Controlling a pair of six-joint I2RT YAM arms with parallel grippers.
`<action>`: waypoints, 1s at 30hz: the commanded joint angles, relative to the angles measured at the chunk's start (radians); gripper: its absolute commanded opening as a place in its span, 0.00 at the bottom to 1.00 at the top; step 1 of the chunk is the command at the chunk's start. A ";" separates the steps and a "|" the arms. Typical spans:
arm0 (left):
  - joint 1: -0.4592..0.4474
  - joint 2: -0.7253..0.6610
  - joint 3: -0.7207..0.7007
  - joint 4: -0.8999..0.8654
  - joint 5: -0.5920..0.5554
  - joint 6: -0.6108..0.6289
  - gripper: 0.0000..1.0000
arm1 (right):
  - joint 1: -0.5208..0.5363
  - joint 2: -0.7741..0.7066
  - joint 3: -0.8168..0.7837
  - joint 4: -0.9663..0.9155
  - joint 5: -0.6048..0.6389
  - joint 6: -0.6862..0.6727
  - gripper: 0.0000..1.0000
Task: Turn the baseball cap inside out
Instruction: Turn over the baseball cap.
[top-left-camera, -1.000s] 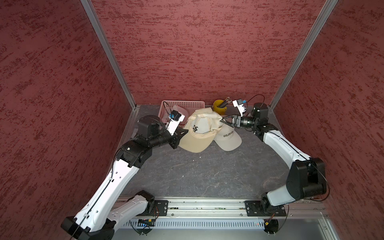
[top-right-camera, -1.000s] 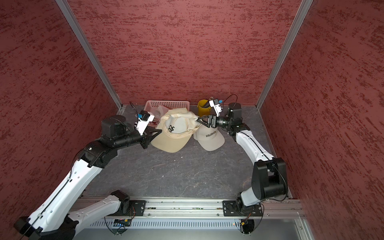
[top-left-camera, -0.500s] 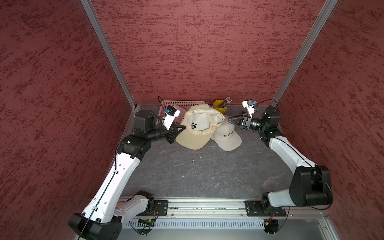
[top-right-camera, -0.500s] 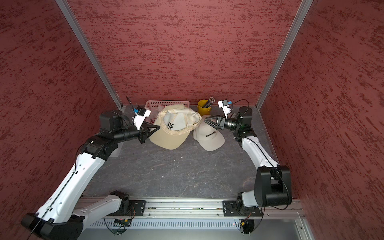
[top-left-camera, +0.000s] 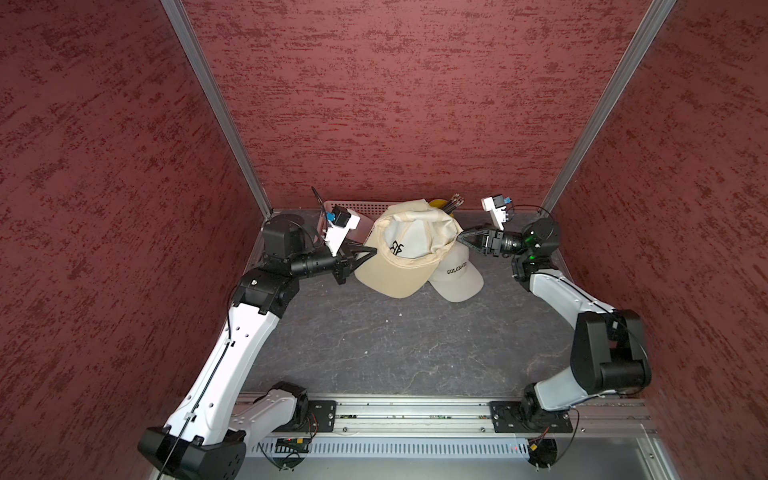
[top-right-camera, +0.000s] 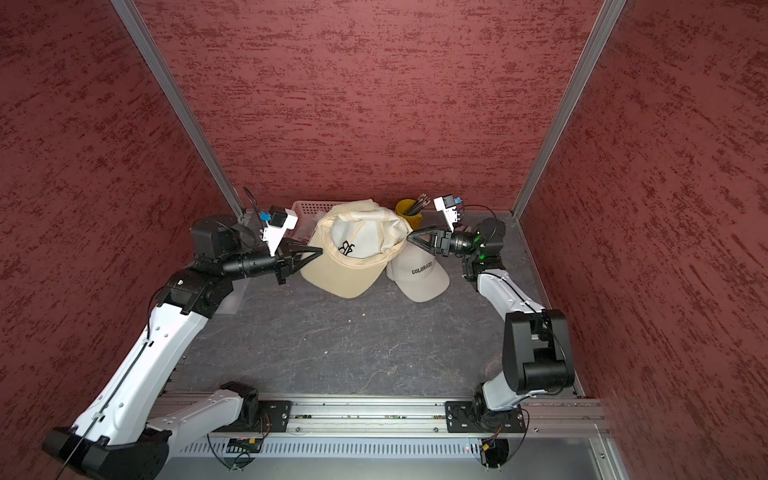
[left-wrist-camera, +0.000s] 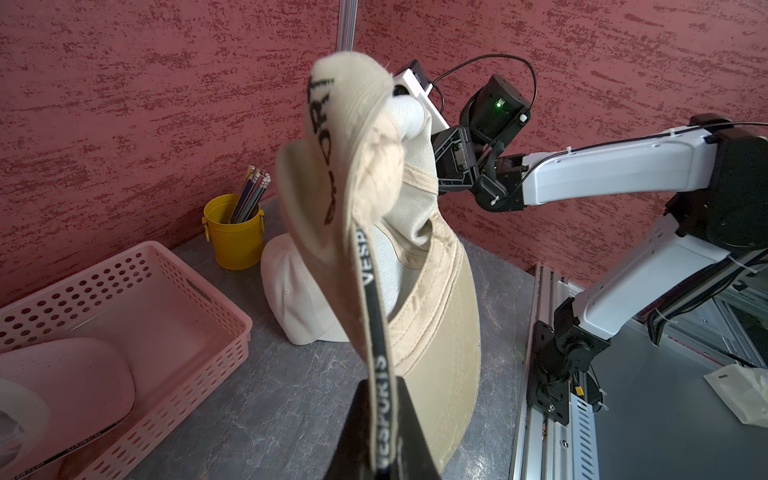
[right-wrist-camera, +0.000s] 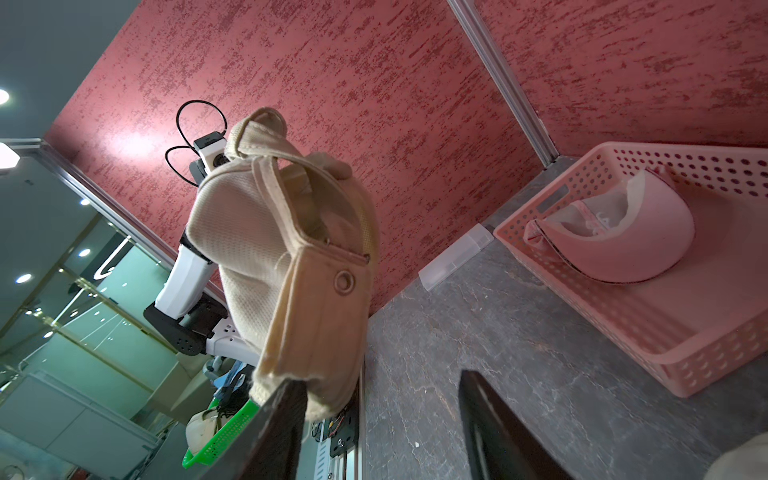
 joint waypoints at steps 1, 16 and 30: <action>0.007 0.006 0.021 0.045 0.027 -0.016 0.00 | 0.002 0.067 0.011 0.383 -0.022 0.302 0.57; 0.003 0.058 0.032 0.063 -0.016 -0.023 0.00 | 0.018 0.001 0.037 0.297 -0.015 0.296 0.59; -0.021 0.128 0.105 -0.031 -0.148 0.001 0.00 | 0.058 -0.173 0.179 -0.903 0.187 -0.459 0.27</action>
